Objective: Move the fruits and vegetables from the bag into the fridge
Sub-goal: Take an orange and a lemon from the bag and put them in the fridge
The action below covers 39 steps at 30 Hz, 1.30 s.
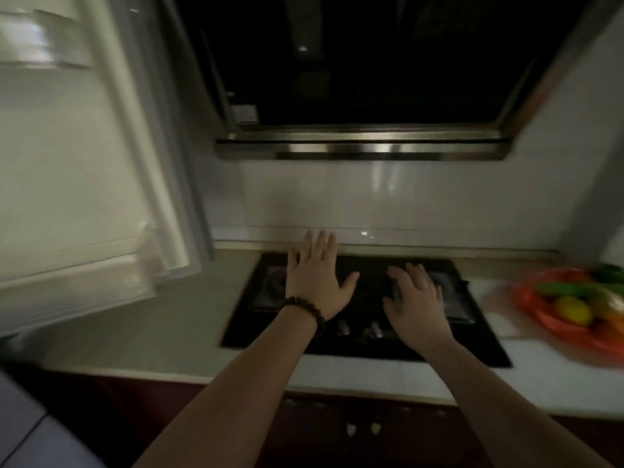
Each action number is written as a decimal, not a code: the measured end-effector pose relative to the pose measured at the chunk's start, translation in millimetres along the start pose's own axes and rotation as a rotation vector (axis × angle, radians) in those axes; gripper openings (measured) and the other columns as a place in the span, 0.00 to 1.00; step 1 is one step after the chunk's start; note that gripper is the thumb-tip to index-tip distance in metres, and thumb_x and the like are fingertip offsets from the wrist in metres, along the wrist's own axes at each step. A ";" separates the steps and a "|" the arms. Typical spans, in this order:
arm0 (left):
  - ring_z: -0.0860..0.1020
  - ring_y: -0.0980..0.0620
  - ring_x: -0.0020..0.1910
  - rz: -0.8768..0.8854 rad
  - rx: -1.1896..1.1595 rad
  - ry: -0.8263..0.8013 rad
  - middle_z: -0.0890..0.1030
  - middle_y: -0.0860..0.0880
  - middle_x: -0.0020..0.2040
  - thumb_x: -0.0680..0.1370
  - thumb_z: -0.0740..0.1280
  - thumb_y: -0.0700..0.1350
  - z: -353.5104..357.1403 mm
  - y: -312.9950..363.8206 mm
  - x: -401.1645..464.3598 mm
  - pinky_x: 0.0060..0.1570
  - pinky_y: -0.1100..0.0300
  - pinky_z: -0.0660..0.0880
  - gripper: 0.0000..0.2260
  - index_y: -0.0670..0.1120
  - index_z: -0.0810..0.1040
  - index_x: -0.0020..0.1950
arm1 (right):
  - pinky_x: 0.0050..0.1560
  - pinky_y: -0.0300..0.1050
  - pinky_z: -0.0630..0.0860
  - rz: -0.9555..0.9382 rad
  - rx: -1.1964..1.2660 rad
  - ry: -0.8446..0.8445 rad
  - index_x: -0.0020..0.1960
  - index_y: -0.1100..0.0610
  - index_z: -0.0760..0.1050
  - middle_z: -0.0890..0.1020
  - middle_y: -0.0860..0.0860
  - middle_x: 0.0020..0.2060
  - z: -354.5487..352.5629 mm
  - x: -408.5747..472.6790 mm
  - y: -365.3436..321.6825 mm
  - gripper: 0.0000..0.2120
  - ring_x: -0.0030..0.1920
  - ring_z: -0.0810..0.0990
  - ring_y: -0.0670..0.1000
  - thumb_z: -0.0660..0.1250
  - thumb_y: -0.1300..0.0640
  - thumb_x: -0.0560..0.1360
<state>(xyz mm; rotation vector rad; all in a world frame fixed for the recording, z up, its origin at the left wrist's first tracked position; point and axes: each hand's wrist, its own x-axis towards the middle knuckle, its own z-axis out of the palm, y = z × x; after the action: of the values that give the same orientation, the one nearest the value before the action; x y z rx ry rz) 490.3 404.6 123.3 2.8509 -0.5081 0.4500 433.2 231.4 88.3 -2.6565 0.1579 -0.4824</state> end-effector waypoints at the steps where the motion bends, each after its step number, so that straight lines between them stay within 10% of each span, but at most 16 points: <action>1: 0.41 0.48 0.76 0.036 -0.018 -0.020 0.44 0.49 0.78 0.77 0.51 0.65 7.2 20.2 3.6 0.74 0.44 0.45 0.36 0.48 0.43 0.77 | 0.74 0.60 0.49 0.040 -0.016 0.020 0.73 0.49 0.58 0.58 0.53 0.75 -10.4 -5.0 18.5 0.26 0.76 0.49 0.54 0.61 0.49 0.77; 19: 0.47 0.47 0.77 0.365 -0.261 -0.144 0.50 0.47 0.78 0.77 0.53 0.64 115.6 373.0 -13.2 0.73 0.42 0.48 0.35 0.49 0.49 0.77 | 0.74 0.62 0.49 0.444 -0.138 0.198 0.74 0.49 0.58 0.56 0.54 0.76 -168.4 -111.1 296.3 0.29 0.76 0.48 0.55 0.63 0.49 0.76; 39: 0.48 0.45 0.76 0.266 -0.240 -0.221 0.52 0.45 0.78 0.75 0.57 0.64 246.7 537.0 88.2 0.74 0.45 0.49 0.36 0.49 0.49 0.77 | 0.74 0.61 0.50 0.518 -0.084 0.074 0.74 0.47 0.56 0.56 0.54 0.76 -180.8 -40.4 521.0 0.29 0.76 0.50 0.56 0.63 0.48 0.76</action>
<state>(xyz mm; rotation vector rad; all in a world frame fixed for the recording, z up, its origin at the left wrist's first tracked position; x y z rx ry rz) 436.7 -178.4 4.0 2.6223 -0.9220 0.1033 313.1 -301.3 1.8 -2.5371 0.8761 -0.4040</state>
